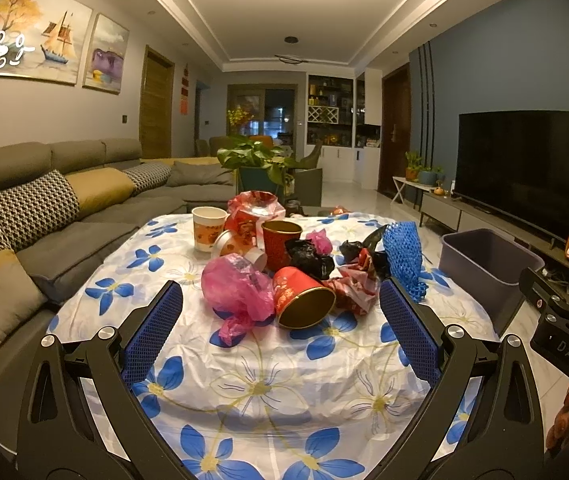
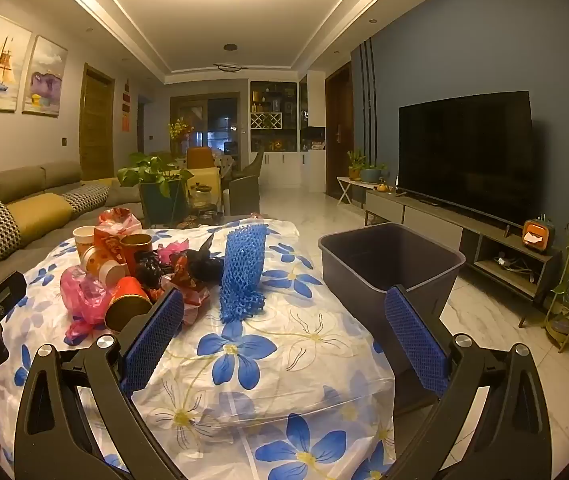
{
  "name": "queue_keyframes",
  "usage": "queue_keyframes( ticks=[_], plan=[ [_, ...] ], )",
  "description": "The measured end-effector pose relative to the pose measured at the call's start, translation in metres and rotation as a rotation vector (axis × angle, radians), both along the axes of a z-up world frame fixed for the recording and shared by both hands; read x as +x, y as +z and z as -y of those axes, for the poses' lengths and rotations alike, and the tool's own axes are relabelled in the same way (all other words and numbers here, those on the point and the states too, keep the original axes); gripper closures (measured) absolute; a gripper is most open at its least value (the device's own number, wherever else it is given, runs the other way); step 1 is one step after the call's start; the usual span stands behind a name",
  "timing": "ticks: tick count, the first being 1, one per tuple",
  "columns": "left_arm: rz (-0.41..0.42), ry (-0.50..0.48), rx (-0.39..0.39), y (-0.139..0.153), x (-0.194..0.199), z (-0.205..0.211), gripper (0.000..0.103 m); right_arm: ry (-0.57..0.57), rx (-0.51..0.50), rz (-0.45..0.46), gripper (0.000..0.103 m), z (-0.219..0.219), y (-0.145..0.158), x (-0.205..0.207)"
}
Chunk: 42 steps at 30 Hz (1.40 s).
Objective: Collect trash
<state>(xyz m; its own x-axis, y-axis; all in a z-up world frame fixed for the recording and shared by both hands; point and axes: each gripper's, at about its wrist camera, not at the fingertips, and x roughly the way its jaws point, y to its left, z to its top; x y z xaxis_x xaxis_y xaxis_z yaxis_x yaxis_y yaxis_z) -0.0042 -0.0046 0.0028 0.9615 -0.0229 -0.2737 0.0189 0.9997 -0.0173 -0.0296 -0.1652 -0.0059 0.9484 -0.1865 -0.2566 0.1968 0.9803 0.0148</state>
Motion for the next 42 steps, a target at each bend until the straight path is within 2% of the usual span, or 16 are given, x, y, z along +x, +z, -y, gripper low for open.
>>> queue_keyframes(
  ticks=[42],
  plan=[
    [-0.008,-0.016,-0.006,-0.0014,-0.0035,0.0039,0.006,-0.02,-0.004,-0.005,0.006,0.0021,-0.0018,-0.0018]
  ],
)
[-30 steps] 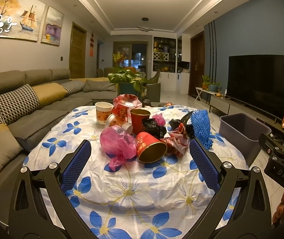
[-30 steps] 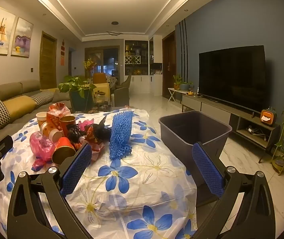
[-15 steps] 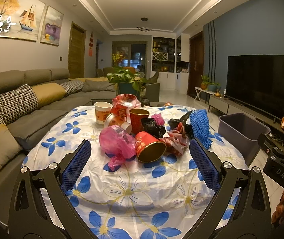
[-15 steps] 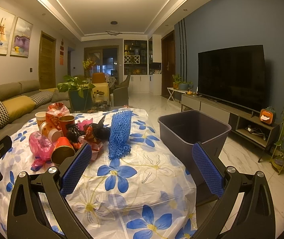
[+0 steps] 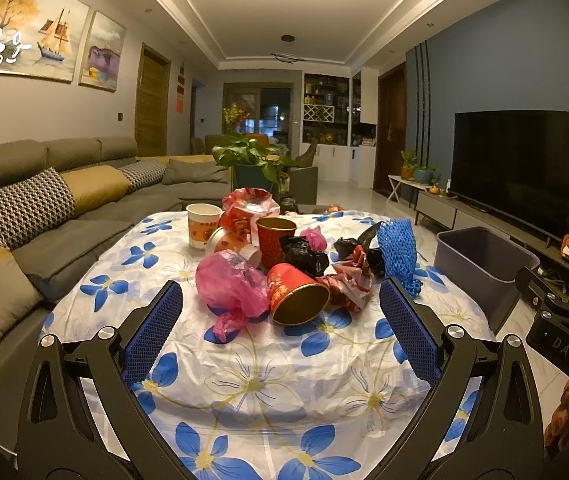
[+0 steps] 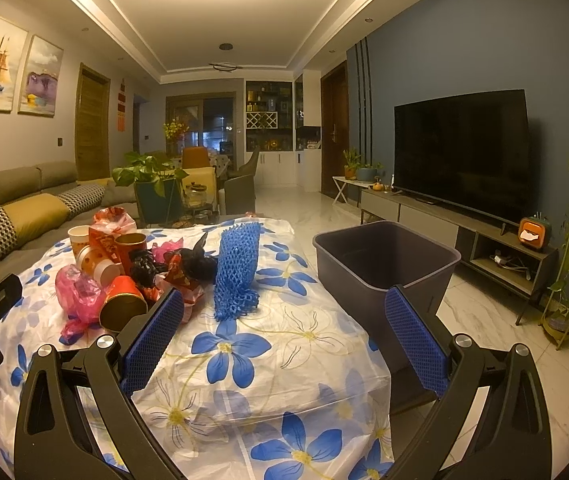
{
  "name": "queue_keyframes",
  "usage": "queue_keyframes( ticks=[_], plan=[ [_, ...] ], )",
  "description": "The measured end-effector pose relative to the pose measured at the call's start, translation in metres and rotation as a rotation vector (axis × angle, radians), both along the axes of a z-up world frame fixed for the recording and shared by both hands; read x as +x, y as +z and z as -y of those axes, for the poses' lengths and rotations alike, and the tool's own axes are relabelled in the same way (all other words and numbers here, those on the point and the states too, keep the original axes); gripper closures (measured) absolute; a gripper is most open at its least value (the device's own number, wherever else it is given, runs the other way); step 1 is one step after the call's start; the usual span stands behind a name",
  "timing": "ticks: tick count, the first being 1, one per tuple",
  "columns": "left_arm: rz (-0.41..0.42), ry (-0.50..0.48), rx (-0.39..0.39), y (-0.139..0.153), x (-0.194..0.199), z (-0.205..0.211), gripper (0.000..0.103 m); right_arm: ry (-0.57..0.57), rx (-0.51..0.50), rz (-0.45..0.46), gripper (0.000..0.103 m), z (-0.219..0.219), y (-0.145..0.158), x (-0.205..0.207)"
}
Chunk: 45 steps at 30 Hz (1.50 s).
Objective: Collect trash
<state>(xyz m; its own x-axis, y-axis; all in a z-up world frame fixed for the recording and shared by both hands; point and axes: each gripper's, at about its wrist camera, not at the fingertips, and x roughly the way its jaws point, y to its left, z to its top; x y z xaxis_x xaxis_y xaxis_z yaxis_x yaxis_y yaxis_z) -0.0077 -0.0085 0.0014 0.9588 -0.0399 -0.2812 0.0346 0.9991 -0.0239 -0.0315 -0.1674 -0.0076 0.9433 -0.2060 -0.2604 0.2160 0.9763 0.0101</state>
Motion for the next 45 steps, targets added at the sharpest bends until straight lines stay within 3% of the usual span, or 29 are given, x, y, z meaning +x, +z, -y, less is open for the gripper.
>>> queue_keyframes(
  ticks=[29,42,45],
  plan=[
    [-0.002,0.001,-0.013,-0.005,0.007,-0.007,0.006,0.018,0.001,0.005,0.006,0.0,-0.002,0.009],
    [-0.04,0.051,-0.018,-0.031,0.045,-0.028,0.006,0.101,0.037,0.008,0.006,-0.001,-0.011,0.045],
    [-0.062,0.065,-0.028,-0.041,0.059,-0.036,0.006,0.1,0.052,0.013,0.011,0.001,-0.013,0.055]
  ],
)
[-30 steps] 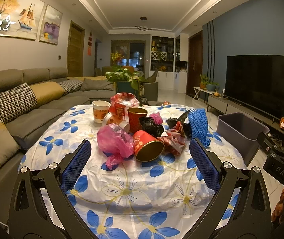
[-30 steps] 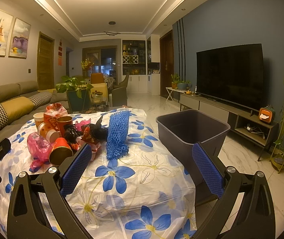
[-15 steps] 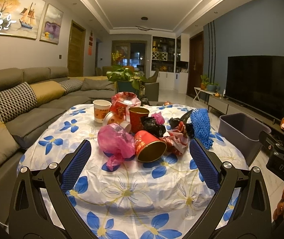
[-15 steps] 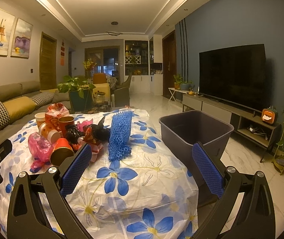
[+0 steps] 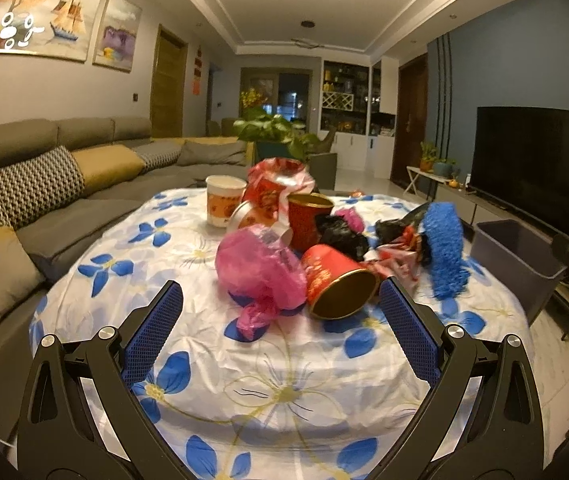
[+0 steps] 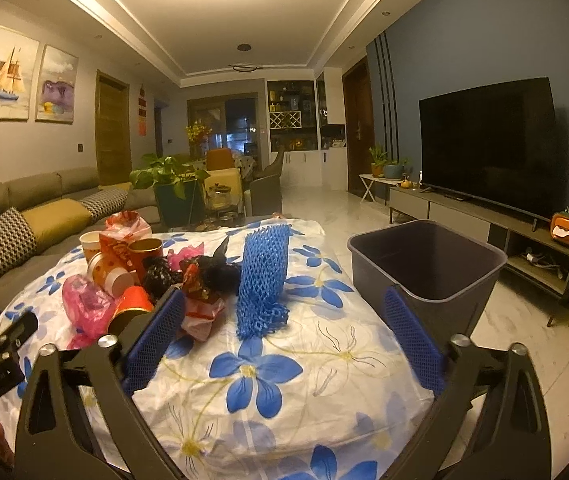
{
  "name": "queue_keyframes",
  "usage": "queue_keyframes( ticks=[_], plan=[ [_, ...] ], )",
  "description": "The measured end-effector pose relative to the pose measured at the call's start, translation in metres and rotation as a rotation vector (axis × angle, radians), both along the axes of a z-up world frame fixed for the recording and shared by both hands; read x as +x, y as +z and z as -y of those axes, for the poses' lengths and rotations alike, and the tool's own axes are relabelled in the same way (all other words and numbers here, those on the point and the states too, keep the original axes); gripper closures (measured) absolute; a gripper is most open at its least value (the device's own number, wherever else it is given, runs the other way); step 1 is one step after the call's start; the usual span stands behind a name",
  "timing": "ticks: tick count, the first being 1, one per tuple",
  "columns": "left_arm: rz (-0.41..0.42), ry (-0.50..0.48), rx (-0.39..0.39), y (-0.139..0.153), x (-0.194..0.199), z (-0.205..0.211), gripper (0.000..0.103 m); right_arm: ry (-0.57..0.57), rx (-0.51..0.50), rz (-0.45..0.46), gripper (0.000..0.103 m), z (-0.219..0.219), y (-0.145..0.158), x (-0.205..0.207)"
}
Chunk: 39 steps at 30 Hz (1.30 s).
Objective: Collect trash
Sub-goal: 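Grasp the pink plastic bag with the left tool while the right tool grasps the red wrapper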
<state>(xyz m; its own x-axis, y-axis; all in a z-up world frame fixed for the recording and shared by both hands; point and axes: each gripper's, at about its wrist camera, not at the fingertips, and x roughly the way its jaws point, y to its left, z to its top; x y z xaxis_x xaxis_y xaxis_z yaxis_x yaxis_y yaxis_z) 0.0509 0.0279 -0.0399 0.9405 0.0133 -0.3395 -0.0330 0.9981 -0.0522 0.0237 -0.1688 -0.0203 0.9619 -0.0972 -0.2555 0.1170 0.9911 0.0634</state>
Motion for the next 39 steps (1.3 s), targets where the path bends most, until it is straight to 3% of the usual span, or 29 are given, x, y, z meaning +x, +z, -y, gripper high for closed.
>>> queue_keyframes(
  ticks=[5,10,17,21,24,28,31,34,39],
  plan=[
    [-0.015,0.035,-0.015,-0.01,0.022,-0.014,0.009,0.027,0.024,-0.035,0.016,0.0,-0.01,0.025],
    [-0.018,0.047,-0.01,-0.016,0.044,-0.021,0.011,0.097,0.06,-0.102,0.03,-0.008,-0.023,0.056],
    [-0.026,0.067,-0.031,-0.022,0.081,-0.036,0.011,0.179,0.051,-0.116,0.035,-0.029,-0.031,0.084],
    [-0.064,0.031,-0.058,-0.028,0.107,-0.04,0.012,0.202,0.05,-0.131,0.038,-0.038,-0.034,0.101],
    [-0.111,0.002,-0.086,-0.036,0.123,-0.041,0.025,0.219,0.051,-0.142,0.042,-0.043,-0.036,0.113],
    [-0.187,-0.045,-0.15,-0.052,0.139,-0.046,0.059,0.243,0.039,-0.148,0.05,-0.05,-0.038,0.125],
    [-0.202,-0.059,-0.164,-0.059,0.142,-0.047,0.078,0.26,0.036,-0.157,0.059,-0.054,-0.041,0.132],
    [-0.191,-0.062,-0.143,-0.061,0.137,-0.045,0.091,0.284,0.048,-0.183,0.07,-0.057,-0.047,0.142],
    [-0.166,-0.044,-0.146,-0.054,0.124,-0.05,0.097,0.314,0.044,-0.185,0.079,-0.065,-0.051,0.15]
  ],
)
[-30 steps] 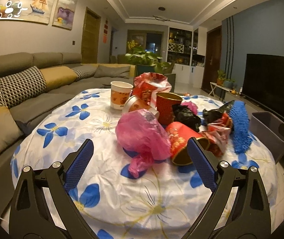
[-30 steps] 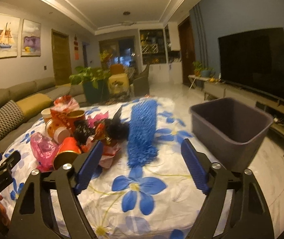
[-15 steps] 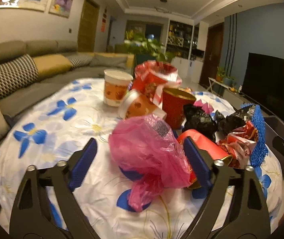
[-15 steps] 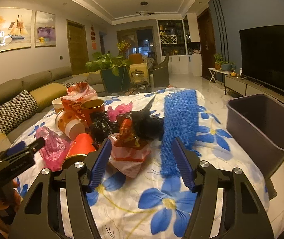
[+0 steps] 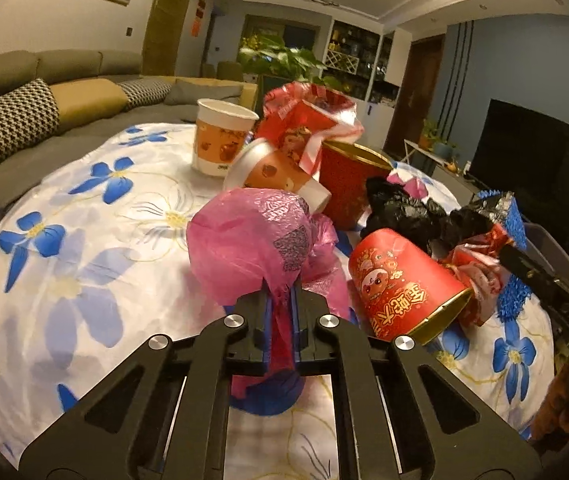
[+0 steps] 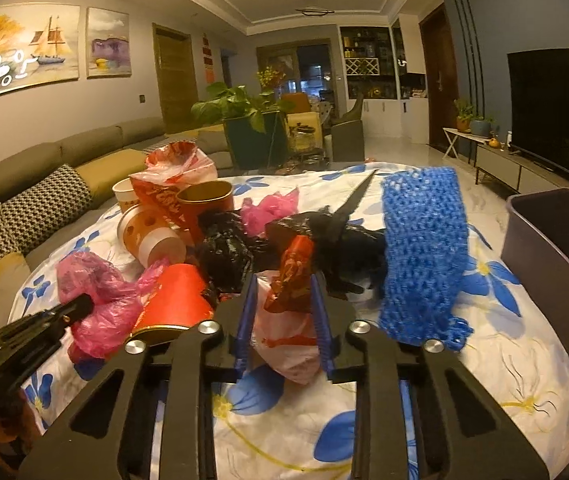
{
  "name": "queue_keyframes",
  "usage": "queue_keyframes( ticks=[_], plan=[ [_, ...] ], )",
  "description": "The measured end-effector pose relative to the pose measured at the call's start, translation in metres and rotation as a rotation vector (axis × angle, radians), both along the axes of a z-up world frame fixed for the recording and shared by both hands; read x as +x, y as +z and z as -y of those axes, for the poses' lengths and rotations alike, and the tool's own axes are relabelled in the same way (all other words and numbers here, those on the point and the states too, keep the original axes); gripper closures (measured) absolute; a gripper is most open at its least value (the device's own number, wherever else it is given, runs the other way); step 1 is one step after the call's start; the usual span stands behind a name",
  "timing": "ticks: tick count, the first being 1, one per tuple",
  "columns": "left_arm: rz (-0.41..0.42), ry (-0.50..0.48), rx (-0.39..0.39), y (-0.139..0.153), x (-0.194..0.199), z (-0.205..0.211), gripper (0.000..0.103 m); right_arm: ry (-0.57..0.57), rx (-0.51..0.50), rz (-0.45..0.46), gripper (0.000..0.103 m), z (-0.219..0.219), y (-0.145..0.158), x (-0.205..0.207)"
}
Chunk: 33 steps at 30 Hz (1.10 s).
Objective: Collect trash
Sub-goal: 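Grasp the pink plastic bag with the left tool while the right tool grasps the red wrapper, then carry both items over the grey bin and open both tools to drop them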
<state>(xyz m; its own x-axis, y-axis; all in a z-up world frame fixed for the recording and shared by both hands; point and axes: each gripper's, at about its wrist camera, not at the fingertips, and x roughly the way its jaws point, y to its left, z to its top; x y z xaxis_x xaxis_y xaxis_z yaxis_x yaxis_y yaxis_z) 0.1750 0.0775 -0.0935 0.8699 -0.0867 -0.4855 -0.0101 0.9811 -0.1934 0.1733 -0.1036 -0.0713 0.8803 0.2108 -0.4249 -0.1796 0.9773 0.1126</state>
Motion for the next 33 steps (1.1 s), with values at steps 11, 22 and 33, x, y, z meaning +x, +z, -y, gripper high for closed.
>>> queue_keyframes(
  ticks=[11,22,33],
  plan=[
    [0.067,0.043,-0.004,0.022,-0.028,-0.003,0.098,0.032,0.067,-0.098,0.08,0.007,-0.011,0.007],
    [0.13,0.005,0.02,0.041,-0.055,0.01,0.099,0.055,0.046,-0.033,0.094,0.007,0.006,-0.013],
    [0.223,-0.011,0.03,0.077,-0.076,0.019,0.099,0.104,0.084,0.101,0.094,0.019,0.051,-0.055]
  ],
)
